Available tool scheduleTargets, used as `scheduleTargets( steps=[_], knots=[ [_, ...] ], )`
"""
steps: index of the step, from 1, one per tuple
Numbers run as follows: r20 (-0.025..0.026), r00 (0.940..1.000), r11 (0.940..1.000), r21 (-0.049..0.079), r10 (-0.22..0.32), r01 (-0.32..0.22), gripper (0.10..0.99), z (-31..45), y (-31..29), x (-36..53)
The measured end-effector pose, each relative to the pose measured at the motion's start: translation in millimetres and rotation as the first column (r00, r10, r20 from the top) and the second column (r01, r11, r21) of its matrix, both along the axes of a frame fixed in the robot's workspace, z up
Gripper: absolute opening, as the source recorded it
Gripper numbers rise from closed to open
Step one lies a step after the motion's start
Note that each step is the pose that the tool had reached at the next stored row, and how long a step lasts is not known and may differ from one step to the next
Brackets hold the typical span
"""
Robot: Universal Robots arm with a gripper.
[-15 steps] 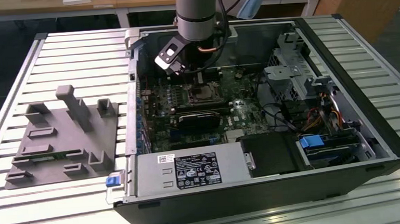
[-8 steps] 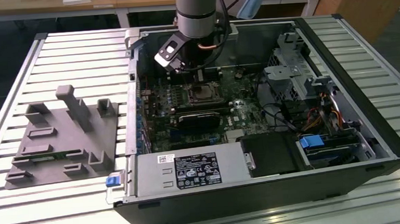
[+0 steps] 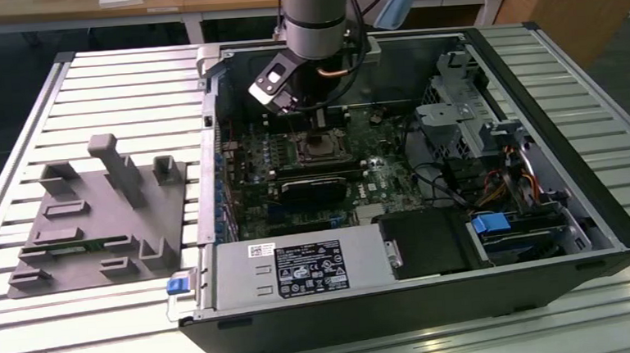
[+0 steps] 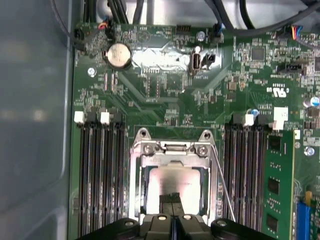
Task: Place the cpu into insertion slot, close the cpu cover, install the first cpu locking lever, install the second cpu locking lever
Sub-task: 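Close the cpu cover, then install the first cpu locking lever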
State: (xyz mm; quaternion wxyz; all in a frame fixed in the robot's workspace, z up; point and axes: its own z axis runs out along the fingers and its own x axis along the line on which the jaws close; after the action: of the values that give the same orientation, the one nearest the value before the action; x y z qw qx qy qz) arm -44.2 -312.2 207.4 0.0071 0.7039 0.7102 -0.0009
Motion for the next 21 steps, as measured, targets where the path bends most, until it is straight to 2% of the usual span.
scheduleTargets(
  steps=[9,21],
  knots=[
    [0.0000,1.0000,1.0000,0.000,0.000,0.000,0.106,0.0,0.0,7.7],
    [0.0000,1.0000,1.0000,0.000,0.000,0.000,0.106,5.0,0.0,7.8]
  ],
)
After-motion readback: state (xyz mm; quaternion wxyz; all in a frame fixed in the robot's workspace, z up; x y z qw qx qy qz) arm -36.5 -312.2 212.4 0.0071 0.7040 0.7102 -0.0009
